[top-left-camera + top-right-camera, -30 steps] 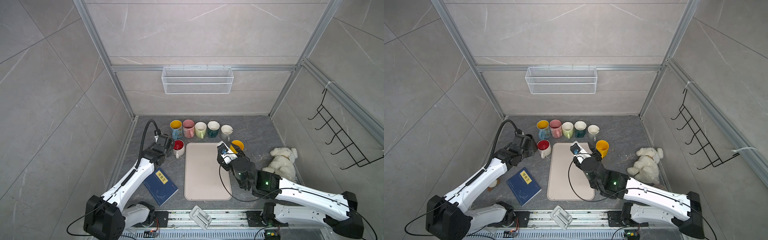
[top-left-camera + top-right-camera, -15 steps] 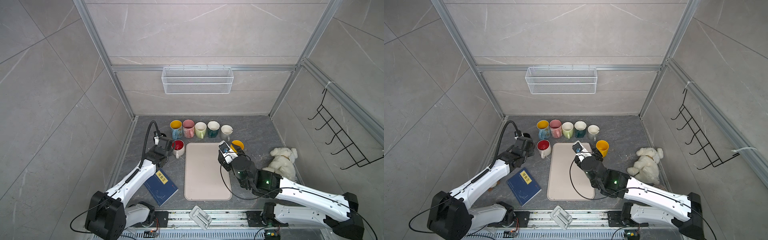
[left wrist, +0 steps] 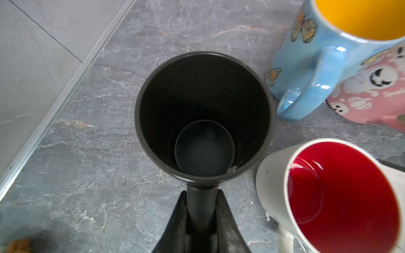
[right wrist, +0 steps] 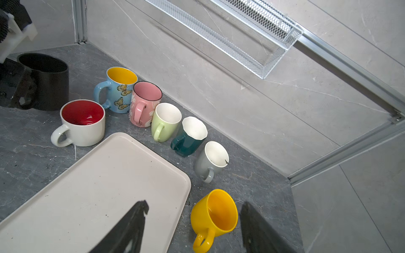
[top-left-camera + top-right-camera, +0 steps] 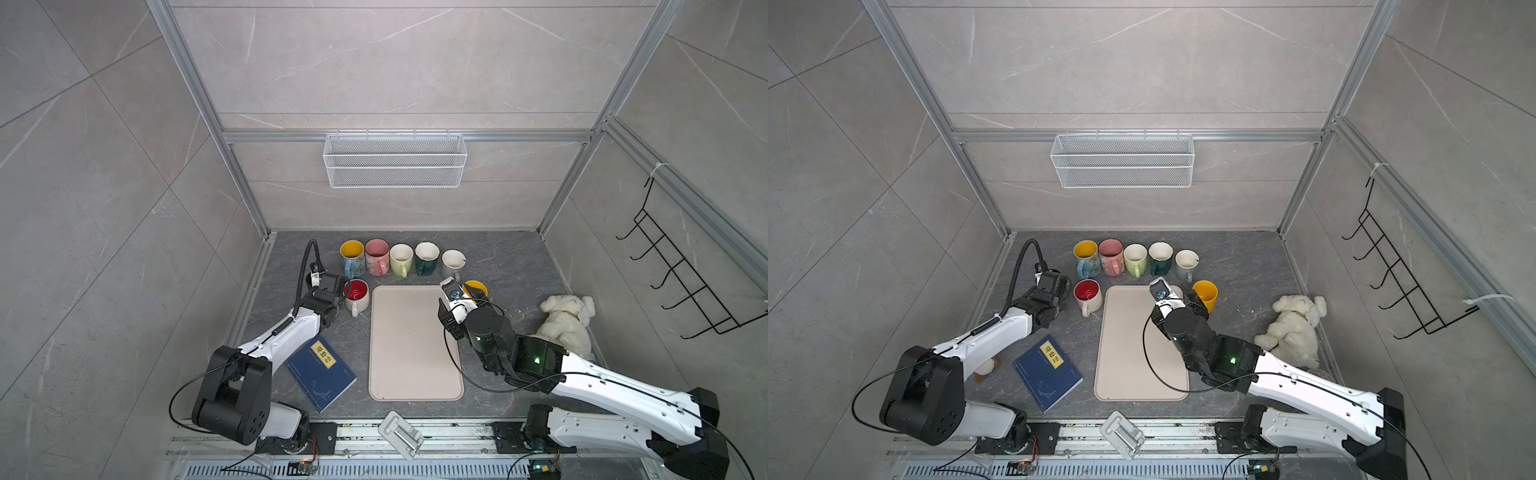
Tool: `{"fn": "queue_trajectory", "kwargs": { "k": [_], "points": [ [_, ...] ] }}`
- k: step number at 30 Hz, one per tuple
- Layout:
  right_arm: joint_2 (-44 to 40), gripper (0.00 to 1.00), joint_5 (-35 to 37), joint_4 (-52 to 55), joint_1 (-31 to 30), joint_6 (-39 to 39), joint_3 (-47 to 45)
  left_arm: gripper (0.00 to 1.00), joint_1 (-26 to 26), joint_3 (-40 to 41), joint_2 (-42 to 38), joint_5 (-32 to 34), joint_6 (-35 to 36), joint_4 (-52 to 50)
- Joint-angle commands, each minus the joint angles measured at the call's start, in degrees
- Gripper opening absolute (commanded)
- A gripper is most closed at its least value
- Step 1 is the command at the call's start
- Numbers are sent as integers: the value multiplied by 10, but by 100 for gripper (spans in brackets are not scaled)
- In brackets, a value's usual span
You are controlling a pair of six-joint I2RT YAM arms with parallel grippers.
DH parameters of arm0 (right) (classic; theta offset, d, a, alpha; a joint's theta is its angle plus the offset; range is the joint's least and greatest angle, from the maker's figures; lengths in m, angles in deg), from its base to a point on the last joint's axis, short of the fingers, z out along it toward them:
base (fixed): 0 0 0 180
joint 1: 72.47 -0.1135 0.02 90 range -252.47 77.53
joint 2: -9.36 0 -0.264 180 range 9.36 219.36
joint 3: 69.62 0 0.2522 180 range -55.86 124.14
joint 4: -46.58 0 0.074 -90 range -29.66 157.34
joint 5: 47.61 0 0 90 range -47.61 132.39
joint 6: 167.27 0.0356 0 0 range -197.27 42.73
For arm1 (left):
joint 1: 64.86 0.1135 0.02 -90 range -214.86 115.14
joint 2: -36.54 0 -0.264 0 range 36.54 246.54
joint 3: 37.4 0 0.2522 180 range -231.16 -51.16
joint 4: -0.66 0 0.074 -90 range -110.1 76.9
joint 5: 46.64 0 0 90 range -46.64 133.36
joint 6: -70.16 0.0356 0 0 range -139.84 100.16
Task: Turn the mug right side up
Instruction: Place the mug at the middle-left of the table.
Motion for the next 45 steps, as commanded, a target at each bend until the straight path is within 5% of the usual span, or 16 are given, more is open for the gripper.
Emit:
{"fn": "queue_trajectory", "kwargs": {
  "k": [1,13,26,35,37,39,41,45],
  "points": [
    [-5,71,-15,16,7,24,19,0,2,-8,10,-1,-2,74],
    [-7,72,-19,20,15,36,16,0,2,1,57,-14,-27,75],
    [3,72,-27,18,18,42,17,38,2,22,40,-11,-42,47],
    [19,79,-47,62,50,81,46,49,1,31,-40,-7,-54,5],
    [32,99,-66,97,84,106,69,58,2,29,-74,-8,-46,-6],
    [51,99,-98,135,127,131,94,61,1,18,-106,-16,-26,-19],
    [66,99,-106,152,157,136,107,97,1,0,-131,-25,6,-35],
    [104,99,-152,175,239,152,133,99,1,-28,-155,-10,67,-50]
  ]
}}
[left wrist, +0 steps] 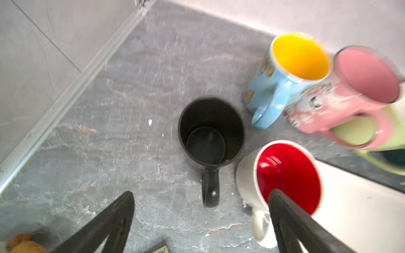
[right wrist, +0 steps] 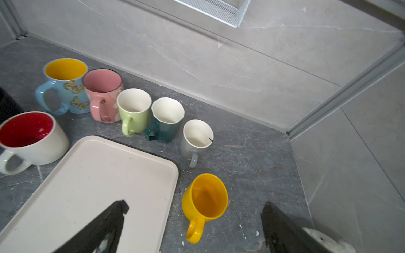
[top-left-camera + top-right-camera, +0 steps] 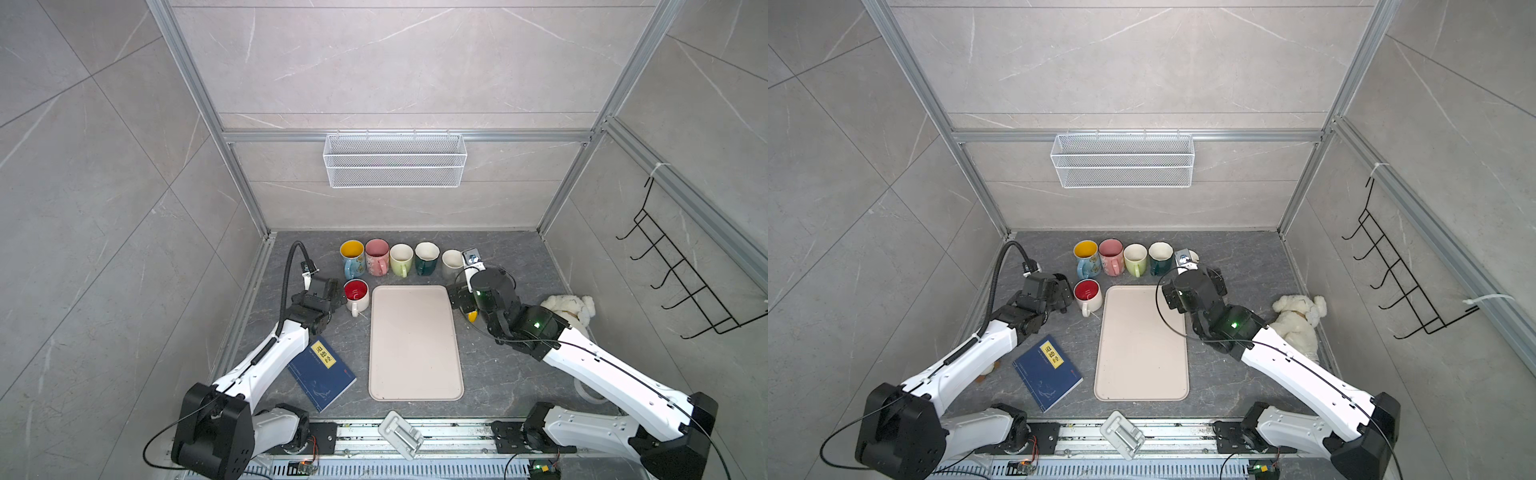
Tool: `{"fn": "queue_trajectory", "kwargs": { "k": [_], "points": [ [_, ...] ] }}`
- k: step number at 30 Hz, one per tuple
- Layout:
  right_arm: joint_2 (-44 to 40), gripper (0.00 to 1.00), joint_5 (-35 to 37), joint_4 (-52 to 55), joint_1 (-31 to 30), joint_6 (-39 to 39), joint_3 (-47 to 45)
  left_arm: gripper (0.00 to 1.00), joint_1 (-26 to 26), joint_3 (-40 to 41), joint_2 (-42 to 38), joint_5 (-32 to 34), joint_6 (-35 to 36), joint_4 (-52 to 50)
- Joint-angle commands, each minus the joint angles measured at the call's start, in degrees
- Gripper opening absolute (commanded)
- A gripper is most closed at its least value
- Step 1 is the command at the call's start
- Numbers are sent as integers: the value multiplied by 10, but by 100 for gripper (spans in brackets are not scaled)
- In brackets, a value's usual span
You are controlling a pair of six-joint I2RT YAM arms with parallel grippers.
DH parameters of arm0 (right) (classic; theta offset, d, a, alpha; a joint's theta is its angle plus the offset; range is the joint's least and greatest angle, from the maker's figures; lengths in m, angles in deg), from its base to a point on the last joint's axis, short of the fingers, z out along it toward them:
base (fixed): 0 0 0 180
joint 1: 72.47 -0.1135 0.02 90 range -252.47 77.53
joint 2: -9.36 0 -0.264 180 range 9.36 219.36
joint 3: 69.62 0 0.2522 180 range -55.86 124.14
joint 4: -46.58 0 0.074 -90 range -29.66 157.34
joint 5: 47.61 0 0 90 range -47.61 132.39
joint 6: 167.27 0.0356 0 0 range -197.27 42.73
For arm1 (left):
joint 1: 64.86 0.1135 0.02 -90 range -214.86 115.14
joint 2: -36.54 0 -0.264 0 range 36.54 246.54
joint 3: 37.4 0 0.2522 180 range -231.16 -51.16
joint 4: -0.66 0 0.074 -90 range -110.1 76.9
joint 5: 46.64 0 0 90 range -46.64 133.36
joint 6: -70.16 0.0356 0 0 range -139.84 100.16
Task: Turn the mug right side up
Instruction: Place the mug at the middle-left of the table, then reset both arms
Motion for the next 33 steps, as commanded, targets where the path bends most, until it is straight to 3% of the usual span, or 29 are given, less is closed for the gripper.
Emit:
{"fn": "queue_trajectory", "kwargs": {
  "k": [1,6,12,21,33],
  "points": [
    [33,99,-65,56,69,42,32,100,1,-32,-19,15,74,-13],
    [83,99,-199,56,205,77,41,100,2,-20,-8,73,143,32],
    [116,99,-258,-27,308,71,-9,100,14,49,24,131,198,140],
    [126,99,-231,-274,366,41,-172,100,67,188,44,59,246,362],
    [173,99,-248,-520,372,-2,-312,99,123,274,63,-85,275,524]
  ]
}}
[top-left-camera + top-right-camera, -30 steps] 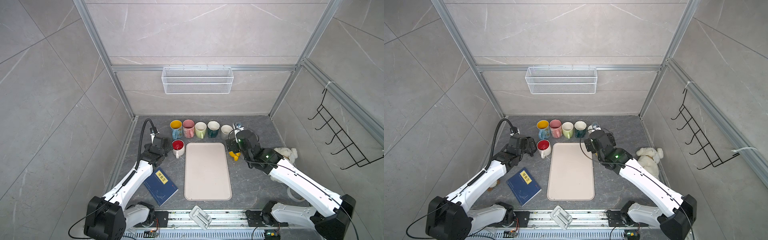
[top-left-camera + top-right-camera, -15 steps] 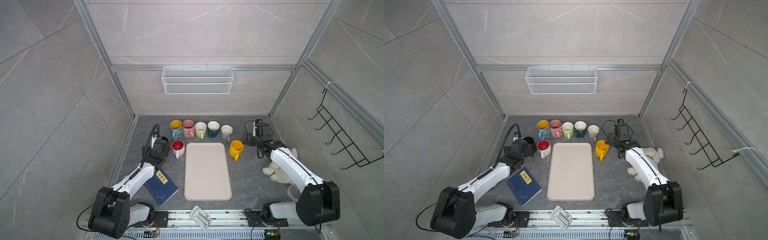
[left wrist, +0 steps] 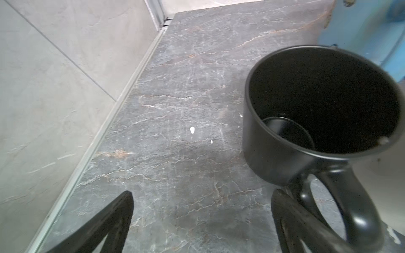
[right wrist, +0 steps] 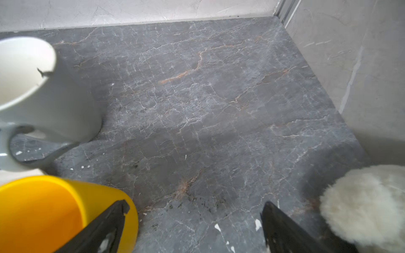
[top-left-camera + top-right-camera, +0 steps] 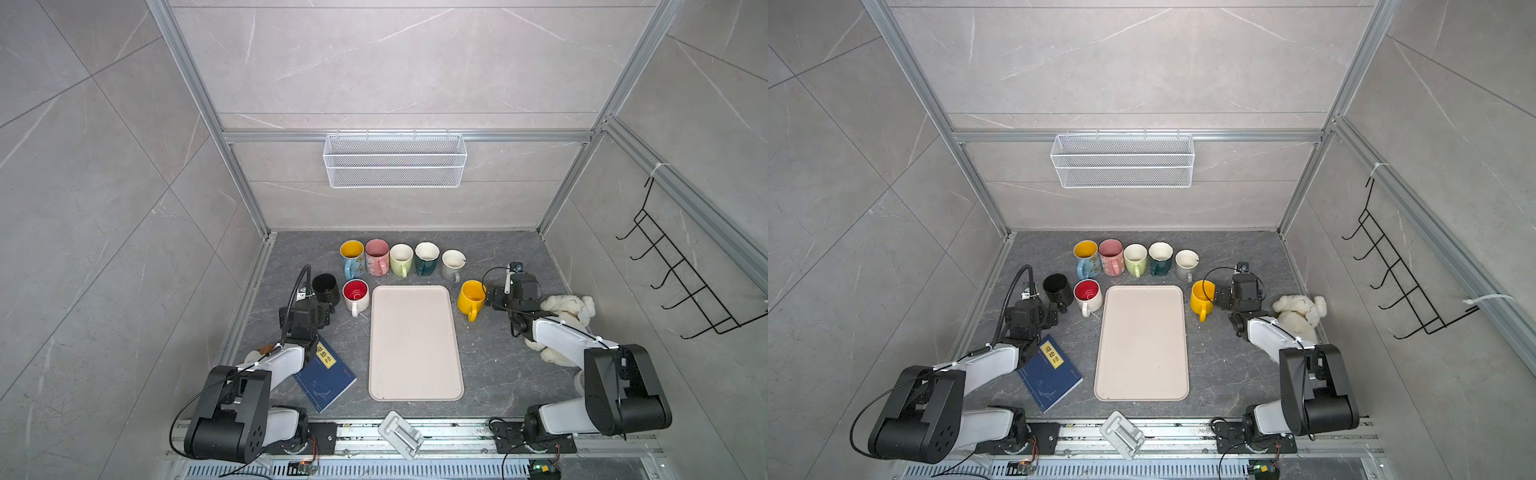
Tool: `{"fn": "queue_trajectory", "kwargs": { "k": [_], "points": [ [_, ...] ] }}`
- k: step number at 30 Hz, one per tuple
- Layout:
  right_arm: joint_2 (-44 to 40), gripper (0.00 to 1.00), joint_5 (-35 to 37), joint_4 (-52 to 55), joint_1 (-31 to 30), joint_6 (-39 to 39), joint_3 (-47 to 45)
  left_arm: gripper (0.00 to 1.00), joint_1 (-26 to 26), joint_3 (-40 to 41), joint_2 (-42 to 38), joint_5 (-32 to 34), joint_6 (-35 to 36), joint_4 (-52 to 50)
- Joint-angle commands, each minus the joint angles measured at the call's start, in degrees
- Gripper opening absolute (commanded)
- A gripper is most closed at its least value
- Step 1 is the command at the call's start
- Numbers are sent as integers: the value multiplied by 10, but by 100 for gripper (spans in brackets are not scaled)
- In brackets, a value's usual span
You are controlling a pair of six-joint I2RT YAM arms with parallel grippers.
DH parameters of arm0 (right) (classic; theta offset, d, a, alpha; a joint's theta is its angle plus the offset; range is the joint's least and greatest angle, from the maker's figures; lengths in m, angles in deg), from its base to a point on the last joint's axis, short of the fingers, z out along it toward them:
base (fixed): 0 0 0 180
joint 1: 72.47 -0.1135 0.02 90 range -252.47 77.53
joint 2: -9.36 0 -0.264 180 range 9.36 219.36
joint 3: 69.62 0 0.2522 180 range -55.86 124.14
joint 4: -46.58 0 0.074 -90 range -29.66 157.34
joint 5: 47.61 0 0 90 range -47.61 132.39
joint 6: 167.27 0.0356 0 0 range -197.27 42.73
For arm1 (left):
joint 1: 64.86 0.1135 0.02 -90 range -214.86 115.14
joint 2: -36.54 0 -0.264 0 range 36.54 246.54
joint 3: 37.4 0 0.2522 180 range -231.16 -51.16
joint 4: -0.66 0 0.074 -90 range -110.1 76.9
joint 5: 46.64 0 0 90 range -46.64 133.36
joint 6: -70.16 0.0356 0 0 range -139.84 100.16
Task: Turn the mug right side up
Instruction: Reset both arms
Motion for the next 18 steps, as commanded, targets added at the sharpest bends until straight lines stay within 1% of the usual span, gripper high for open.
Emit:
{"fn": "queue_trajectory", "kwargs": {
  "k": [1,4,5,6,8,9,11,12,13,14,15,16,18],
  "points": [
    [16,99,-17,-112,0,-23,-30,99,8,13,2,-59,29,108],
    [31,98,-30,-185,0,-29,-63,99,13,24,7,-72,49,142],
    [21,98,-36,-177,-1,-31,-67,99,16,30,8,-80,54,155],
    [20,98,-39,-200,0,-32,-79,99,19,35,9,-89,56,169],
    [16,99,-51,-247,0,-39,-108,100,29,55,24,-97,56,220],
    [19,99,-54,-283,0,-41,-126,99,33,64,33,-97,54,248],
    [49,99,-59,-397,0,-47,-165,99,40,74,58,-97,50,291],
    [44,99,-55,-398,-1,-44,-171,99,41,73,73,-95,50,306],
    [31,99,-45,-353,0,-39,-162,100,44,70,86,-92,49,317],
    [35,99,-45,-349,-1,-40,-155,99,50,66,91,-98,46,313],
    [44,99,-48,-369,-1,-44,-156,100,57,57,87,-111,38,281],
    [42,99,-50,-365,-2,-43,-156,100,66,47,84,-123,31,259],
    [38,99,-48,-348,-2,-44,-152,100,80,23,114,-118,13,246]
  ]
}}
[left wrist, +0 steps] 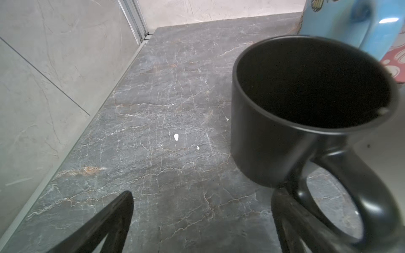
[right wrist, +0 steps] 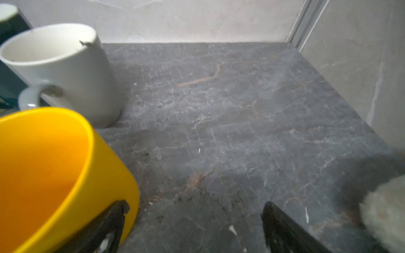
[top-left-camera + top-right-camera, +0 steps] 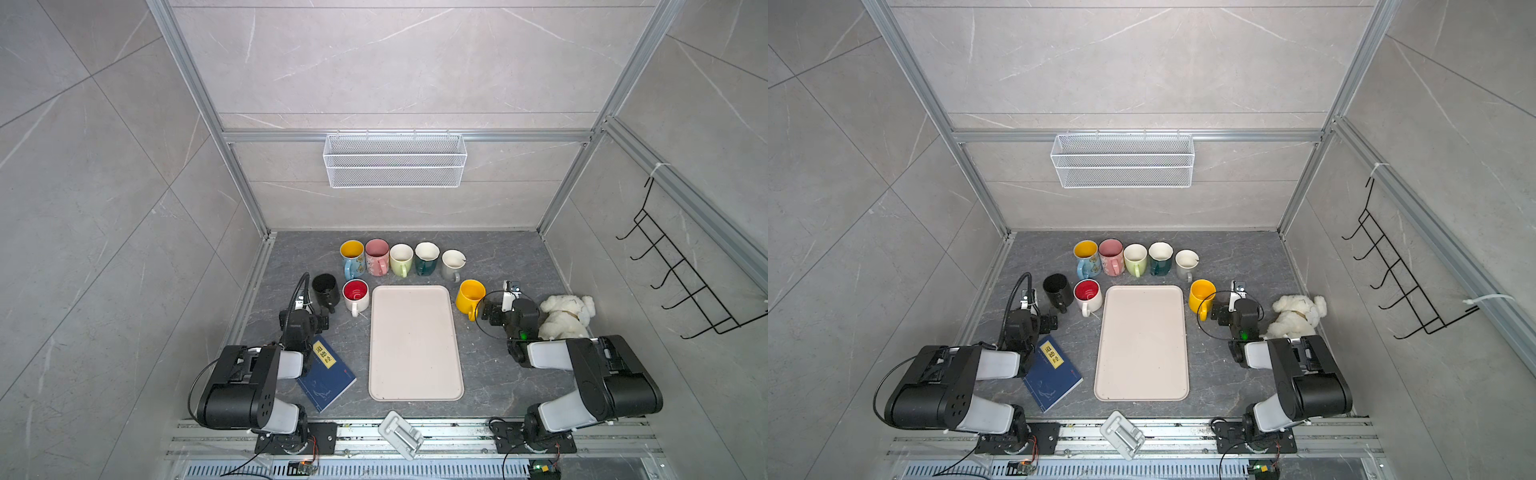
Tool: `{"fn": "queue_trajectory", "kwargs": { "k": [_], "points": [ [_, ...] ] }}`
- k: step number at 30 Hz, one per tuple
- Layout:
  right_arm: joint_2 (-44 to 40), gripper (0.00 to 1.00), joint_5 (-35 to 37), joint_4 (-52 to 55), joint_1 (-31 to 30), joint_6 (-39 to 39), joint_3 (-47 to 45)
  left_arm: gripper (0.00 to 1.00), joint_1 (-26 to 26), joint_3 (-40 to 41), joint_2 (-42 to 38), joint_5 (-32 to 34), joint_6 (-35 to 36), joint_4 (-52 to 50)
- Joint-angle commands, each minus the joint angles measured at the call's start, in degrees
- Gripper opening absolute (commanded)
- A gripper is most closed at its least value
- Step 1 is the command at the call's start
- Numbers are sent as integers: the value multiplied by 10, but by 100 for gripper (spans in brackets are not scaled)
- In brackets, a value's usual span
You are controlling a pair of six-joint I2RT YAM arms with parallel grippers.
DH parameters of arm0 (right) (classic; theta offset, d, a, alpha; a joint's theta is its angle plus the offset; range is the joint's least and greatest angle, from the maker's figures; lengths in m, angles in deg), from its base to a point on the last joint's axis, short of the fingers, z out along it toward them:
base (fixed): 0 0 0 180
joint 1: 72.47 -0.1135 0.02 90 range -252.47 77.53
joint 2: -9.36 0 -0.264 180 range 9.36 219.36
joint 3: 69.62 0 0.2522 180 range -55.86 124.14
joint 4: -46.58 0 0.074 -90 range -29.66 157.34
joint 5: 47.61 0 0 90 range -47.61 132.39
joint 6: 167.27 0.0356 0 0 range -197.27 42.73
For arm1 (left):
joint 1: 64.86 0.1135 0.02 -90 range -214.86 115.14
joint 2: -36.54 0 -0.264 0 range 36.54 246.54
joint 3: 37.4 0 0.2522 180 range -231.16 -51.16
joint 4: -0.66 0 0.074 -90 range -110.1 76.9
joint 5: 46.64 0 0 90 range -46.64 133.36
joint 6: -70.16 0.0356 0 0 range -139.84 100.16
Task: Turn the mug right side up
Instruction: Reset both arms
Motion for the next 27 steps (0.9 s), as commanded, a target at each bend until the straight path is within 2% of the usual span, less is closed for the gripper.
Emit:
{"fn": "queue_trajectory", "kwargs": {
  "k": [1,2,4,27],
  "points": [
    [2,99,-4,-36,-4,-8,5,100,29,-42,28,-34,-26,29],
    [1,99,-4,-34,-4,-8,6,100,37,-50,13,-46,-36,-16],
    [0,99,-3,-30,-4,-8,7,100,39,-46,23,-46,-34,13],
    [1,99,2,-29,-8,-10,8,100,40,-48,16,-48,-35,-4]
  ]
}}
